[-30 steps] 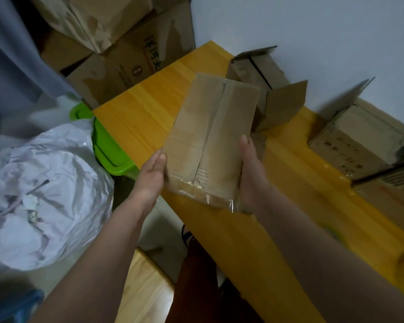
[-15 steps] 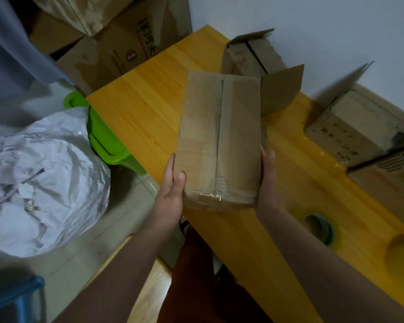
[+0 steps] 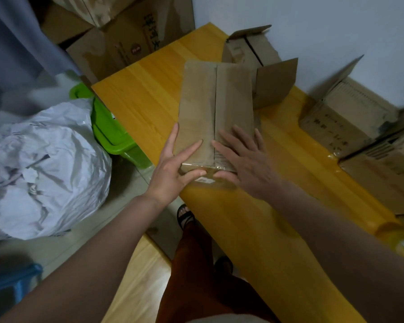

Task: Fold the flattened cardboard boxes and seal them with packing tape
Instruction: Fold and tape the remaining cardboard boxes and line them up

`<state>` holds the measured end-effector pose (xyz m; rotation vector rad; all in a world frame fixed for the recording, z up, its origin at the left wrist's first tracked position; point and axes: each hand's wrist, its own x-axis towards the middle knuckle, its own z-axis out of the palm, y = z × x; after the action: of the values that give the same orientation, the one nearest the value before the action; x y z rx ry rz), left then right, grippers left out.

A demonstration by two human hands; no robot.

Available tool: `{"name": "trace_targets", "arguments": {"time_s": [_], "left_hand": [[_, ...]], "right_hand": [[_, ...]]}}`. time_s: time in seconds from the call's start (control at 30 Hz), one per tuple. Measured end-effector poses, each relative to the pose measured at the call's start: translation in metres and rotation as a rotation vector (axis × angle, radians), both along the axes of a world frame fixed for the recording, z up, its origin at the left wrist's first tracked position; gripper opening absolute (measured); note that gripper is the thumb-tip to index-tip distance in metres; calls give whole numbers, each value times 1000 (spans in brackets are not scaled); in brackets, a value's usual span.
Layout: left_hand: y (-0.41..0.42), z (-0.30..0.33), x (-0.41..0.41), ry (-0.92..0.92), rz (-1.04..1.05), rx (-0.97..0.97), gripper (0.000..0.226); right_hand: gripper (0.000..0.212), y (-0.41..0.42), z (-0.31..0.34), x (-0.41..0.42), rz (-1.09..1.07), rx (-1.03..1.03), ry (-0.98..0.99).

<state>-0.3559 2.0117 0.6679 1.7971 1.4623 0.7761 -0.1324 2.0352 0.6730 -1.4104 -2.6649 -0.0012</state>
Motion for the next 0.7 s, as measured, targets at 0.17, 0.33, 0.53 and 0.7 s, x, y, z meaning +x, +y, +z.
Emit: {"name": "trace_targets", "arguments": {"time_s": [0.17,0.33,0.53,0.7], "left_hand": [[0,-2,-10,131,-95,43,93],[5,11,-34,336,-240,14,113],[9,15,-44,424,-326,65,115],[13,19,-51,483,-342,65,113]], "right_hand": [[82,5,3,7,12,-19,-54],[115,7,23,-9,-72,-154,-147],[92,2,20,-64,-183,-156,-76],[101,5,19,-59,-138,-177,-130]]}}
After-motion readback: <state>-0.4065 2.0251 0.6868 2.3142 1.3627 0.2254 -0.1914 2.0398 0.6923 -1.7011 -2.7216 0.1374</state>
